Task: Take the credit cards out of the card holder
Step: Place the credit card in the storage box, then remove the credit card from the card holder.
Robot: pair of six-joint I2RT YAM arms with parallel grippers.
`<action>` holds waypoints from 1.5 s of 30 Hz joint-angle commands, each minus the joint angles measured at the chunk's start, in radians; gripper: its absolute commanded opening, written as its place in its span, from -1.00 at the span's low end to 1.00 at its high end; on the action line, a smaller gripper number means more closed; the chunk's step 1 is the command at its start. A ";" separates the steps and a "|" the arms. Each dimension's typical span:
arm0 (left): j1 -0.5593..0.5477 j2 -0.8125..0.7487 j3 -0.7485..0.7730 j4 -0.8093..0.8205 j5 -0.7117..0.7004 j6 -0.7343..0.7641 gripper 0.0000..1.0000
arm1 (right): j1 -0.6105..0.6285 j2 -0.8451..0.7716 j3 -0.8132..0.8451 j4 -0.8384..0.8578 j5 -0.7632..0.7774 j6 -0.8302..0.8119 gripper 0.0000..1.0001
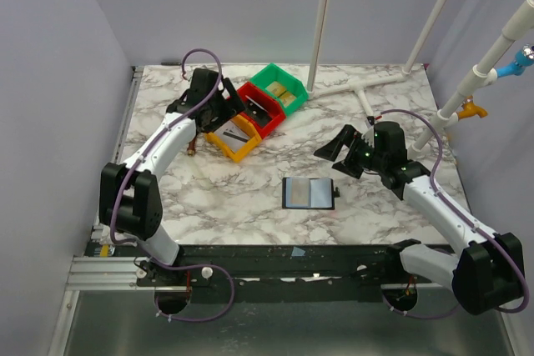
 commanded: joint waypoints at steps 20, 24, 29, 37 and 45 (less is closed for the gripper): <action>-0.297 -0.229 -0.293 0.079 0.214 0.067 0.97 | 0.146 0.037 -0.029 -0.007 0.139 0.002 1.00; -0.322 -0.257 -0.359 0.090 0.211 0.063 0.97 | 0.209 0.043 -0.027 -0.010 0.200 0.012 1.00; -0.322 -0.295 -0.431 0.101 0.205 0.063 0.96 | 0.286 0.090 -0.004 -0.046 0.297 0.007 0.93; -0.321 -0.318 -0.450 0.083 0.191 0.085 0.97 | 0.430 0.241 0.079 -0.108 0.482 -0.002 0.62; -0.310 -0.317 -0.448 0.081 0.193 0.097 0.96 | 0.516 0.313 0.153 -0.144 0.578 0.004 -0.44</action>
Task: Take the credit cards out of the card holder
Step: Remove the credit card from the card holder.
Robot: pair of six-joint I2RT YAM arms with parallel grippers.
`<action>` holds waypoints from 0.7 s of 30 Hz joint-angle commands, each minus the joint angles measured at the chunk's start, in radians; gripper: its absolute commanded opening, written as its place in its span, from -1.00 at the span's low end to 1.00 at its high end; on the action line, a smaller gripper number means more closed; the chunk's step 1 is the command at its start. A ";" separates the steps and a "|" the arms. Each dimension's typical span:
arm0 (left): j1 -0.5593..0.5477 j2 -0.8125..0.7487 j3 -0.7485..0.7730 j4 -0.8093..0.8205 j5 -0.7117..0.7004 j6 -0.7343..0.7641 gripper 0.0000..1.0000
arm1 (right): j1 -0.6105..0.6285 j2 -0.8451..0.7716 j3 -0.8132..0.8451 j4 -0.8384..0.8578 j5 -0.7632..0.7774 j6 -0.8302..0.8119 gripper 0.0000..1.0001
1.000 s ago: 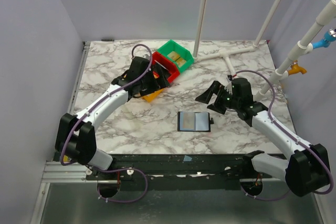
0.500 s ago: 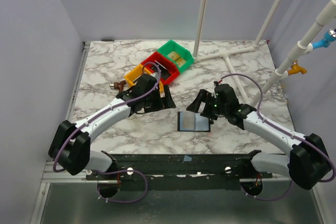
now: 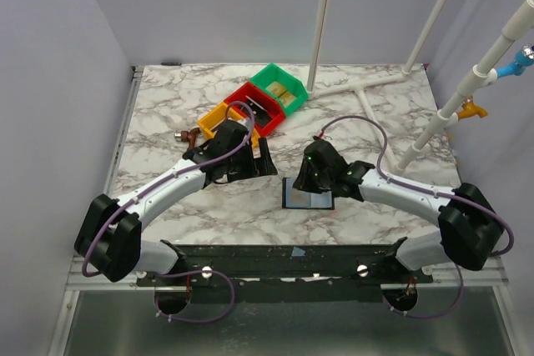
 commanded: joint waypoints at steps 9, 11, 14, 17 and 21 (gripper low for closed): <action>0.016 -0.037 -0.002 0.004 0.004 0.021 0.94 | 0.040 0.110 0.057 -0.007 0.064 0.003 -0.99; 0.015 -0.038 -0.004 0.004 0.005 0.022 0.94 | 0.040 0.125 0.055 0.005 0.057 0.005 -0.99; 0.015 -0.040 -0.006 0.004 0.005 0.022 0.93 | 0.041 0.144 0.047 0.022 0.039 0.004 -0.99; 0.015 -0.036 -0.004 0.005 0.010 0.021 0.91 | 0.041 0.157 0.031 0.047 0.026 0.005 -0.99; 0.015 -0.032 -0.001 0.008 0.013 0.020 0.89 | 0.041 0.167 0.016 0.052 0.033 0.012 -0.99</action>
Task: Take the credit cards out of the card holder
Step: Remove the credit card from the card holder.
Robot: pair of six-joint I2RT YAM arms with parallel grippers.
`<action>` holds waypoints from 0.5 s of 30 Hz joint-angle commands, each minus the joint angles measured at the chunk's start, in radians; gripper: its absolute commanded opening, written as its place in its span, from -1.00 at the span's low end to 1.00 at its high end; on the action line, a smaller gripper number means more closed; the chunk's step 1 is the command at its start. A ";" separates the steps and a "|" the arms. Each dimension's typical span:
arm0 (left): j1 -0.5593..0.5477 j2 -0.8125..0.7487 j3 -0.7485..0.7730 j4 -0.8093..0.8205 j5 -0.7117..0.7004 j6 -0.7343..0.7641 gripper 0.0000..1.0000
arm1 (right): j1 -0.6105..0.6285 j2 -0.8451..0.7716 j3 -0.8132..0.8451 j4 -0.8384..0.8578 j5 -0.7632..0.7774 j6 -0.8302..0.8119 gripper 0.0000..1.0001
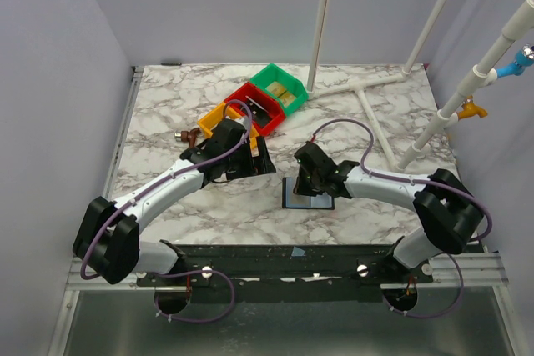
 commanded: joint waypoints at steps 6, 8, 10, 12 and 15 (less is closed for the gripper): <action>0.004 -0.010 0.010 0.004 0.013 0.015 0.89 | 0.008 0.022 -0.039 0.016 0.040 0.017 -0.99; 0.004 -0.009 0.012 0.002 0.014 0.017 0.87 | 0.008 0.022 -0.050 0.016 0.049 0.021 -0.99; 0.004 -0.009 0.013 0.001 0.014 0.019 0.87 | 0.008 0.022 -0.057 0.012 0.058 0.024 -0.99; 0.004 -0.010 0.012 0.003 0.014 0.019 0.87 | 0.007 0.019 -0.060 -0.002 0.074 0.028 -0.99; 0.004 -0.007 0.013 0.002 0.017 0.020 0.87 | 0.006 0.006 -0.066 -0.030 0.111 0.035 -0.99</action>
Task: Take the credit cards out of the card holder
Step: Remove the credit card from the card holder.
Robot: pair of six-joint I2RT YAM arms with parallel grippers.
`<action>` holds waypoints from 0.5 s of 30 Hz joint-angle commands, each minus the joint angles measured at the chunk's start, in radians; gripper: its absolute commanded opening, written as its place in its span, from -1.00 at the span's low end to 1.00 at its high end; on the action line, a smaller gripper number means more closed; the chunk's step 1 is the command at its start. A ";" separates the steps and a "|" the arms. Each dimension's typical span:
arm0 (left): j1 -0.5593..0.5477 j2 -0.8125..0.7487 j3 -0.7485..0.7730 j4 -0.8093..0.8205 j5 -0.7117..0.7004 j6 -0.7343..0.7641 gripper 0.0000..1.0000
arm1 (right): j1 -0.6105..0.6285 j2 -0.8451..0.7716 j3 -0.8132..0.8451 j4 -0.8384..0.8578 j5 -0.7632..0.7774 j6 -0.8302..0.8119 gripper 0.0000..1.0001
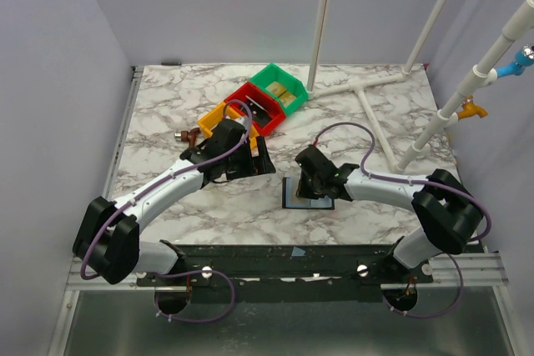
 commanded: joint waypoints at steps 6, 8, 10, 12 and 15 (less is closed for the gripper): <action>0.003 0.000 0.022 0.001 0.019 0.018 0.87 | -0.002 -0.048 -0.052 -0.068 0.136 0.033 -0.99; 0.003 0.003 0.023 0.003 0.024 0.019 0.87 | -0.006 -0.056 -0.054 -0.083 0.150 0.038 -0.99; 0.004 0.006 0.024 0.006 0.029 0.017 0.87 | -0.008 -0.067 -0.058 -0.096 0.167 0.046 -0.99; 0.002 0.010 0.026 0.008 0.034 0.017 0.87 | -0.012 -0.084 -0.066 -0.101 0.175 0.050 -0.99; 0.000 0.017 0.032 0.011 0.049 0.020 0.86 | -0.020 -0.102 -0.077 -0.105 0.184 0.054 -0.99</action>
